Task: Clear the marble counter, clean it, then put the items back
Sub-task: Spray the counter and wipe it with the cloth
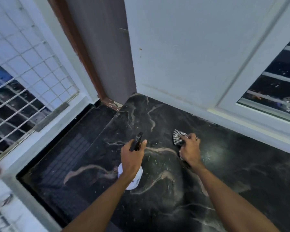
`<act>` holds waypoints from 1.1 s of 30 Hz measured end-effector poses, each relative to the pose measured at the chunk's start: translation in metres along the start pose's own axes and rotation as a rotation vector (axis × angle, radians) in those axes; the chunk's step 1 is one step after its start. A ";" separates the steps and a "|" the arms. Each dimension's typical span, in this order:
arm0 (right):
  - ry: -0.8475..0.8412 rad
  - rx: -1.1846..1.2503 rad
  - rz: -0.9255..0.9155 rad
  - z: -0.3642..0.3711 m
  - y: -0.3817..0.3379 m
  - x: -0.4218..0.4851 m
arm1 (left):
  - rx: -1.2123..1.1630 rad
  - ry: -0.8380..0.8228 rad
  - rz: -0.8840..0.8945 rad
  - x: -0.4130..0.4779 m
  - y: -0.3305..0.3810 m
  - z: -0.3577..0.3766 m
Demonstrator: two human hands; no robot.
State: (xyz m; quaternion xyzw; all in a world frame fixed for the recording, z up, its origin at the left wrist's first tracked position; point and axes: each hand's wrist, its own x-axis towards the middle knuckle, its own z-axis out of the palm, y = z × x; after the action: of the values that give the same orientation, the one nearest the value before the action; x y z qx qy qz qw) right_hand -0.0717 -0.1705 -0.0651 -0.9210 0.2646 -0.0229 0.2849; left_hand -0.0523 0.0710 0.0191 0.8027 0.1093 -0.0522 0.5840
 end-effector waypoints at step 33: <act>-0.117 -0.136 -0.429 0.167 -0.257 0.048 | -0.062 0.245 -0.061 0.065 -0.075 -0.176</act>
State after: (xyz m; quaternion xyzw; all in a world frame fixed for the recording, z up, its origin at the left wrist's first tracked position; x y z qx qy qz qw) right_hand 0.1235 0.0712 -0.0722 -0.9730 0.0467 -0.0118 0.2257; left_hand -0.0147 0.2679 -0.0094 0.7808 0.2061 0.0320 0.5889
